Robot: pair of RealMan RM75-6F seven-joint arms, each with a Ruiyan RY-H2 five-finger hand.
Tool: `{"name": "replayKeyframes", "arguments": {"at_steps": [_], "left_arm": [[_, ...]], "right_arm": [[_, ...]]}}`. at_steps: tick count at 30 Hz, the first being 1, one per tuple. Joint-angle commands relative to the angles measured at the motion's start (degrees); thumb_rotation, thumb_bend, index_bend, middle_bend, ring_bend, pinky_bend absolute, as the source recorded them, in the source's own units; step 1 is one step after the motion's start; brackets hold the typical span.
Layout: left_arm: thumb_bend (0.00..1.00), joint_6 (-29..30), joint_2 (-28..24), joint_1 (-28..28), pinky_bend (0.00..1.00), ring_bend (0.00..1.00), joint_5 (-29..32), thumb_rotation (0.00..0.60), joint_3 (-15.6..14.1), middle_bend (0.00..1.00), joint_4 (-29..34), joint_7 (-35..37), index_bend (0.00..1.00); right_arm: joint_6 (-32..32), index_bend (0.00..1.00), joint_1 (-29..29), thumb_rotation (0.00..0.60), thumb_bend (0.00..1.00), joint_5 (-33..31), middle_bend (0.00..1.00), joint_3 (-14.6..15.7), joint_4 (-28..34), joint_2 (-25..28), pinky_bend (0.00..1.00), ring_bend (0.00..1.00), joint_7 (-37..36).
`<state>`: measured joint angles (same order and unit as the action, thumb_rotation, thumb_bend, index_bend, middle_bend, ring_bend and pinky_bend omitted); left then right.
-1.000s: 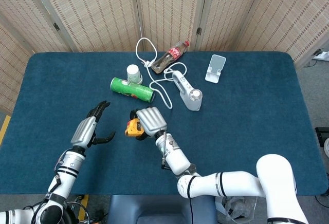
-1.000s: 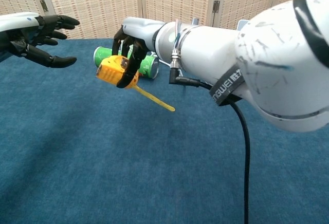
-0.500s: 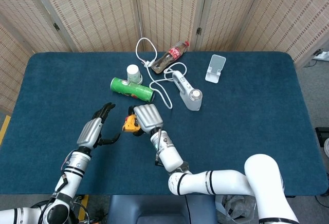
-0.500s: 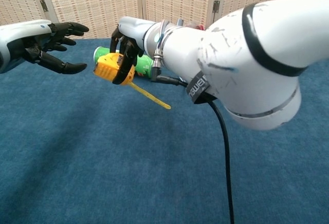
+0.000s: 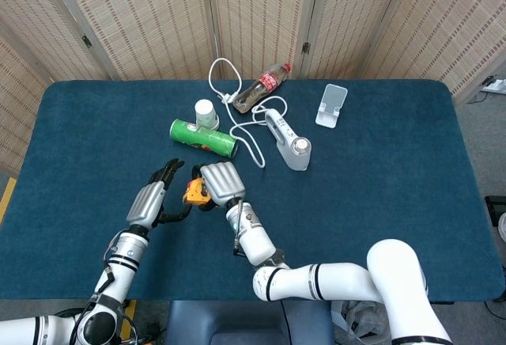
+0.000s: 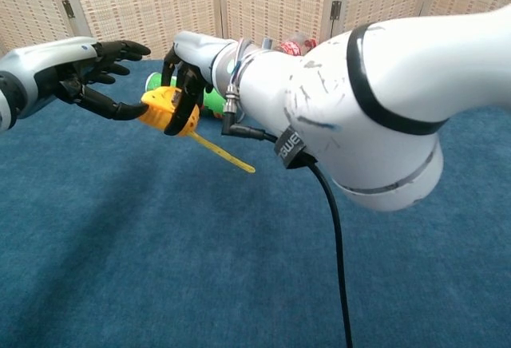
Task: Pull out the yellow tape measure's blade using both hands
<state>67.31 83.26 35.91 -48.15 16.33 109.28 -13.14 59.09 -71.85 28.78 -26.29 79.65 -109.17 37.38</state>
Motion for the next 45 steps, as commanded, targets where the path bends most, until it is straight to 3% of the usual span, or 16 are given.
{"name": "replayKeyframes", "arguments": {"at_steps": [1,45], "left_arm": [[0.39,-0.2,0.1,0.3,0.00,0.00,0.4,0.600,0.0,0.00,0.0,-0.3,0.00],[0.39,3.4,-0.4,0.2,0.00,0.00,3.5,0.600,1.0,0.00,-0.7,-3.0,0.00]], "right_arm": [[0.0,0.65,0.0,0.600,0.16,0.0,0.57,0.0,-0.2,0.0,0.28,0.54,-0.1],[-0.1,0.65,2.2,0.600,0.16,1.2,0.57,2.2,4.6,4.1,0.28,0.54,-1.6]]}}
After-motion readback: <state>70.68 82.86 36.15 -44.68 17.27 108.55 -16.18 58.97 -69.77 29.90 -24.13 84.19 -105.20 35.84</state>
